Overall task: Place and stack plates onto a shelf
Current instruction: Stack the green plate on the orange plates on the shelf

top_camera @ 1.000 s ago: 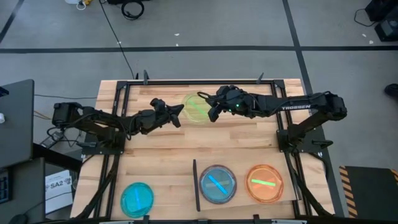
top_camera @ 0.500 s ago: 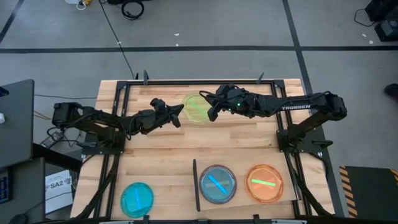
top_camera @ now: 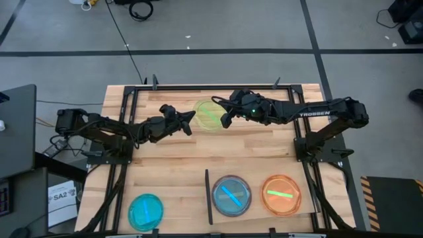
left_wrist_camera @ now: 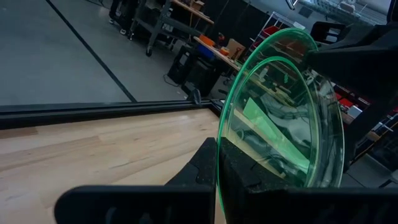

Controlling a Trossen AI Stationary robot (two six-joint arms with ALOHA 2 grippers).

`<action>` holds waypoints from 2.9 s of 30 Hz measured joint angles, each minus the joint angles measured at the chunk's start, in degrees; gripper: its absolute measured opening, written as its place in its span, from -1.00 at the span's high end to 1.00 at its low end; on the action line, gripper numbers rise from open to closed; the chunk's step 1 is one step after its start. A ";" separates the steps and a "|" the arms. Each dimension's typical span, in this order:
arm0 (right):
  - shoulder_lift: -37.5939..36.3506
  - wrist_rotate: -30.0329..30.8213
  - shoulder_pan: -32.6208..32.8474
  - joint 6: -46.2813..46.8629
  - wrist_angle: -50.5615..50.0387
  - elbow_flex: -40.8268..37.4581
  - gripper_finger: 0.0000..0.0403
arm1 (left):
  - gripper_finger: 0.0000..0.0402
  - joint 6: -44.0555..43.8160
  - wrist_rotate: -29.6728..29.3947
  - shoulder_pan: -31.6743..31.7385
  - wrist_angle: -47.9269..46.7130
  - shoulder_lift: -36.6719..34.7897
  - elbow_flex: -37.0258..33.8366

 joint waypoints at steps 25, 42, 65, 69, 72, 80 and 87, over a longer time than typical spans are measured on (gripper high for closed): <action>-0.02 -0.36 0.00 0.04 0.09 0.00 0.98 | 0.91 0.00 0.03 0.00 -0.01 0.00 0.00; -0.04 -0.33 -0.01 -0.01 0.11 0.00 0.98 | 0.91 -1.60 0.07 0.00 -0.01 0.00 0.00; -0.04 -0.59 -1.35 -0.98 0.09 0.00 0.98 | 0.25 -1.40 0.09 -0.03 -0.01 -0.02 0.00; -0.11 -0.63 -2.37 -0.98 0.07 0.00 0.98 | 0.20 -1.40 0.09 -0.04 -0.08 -0.02 0.00; -0.78 -0.64 -3.35 -0.98 -0.09 0.00 0.98 | 0.19 -1.40 0.09 -0.04 -0.16 -0.02 0.00; -4.39 -0.55 -5.54 -1.84 -0.93 0.00 0.98 | 0.19 -1.38 0.09 -0.04 -0.64 -0.02 0.00; -10.82 -0.44 -6.60 -1.86 -6.95 0.00 0.98 | 0.19 -1.38 0.07 -0.04 -0.60 -0.02 0.00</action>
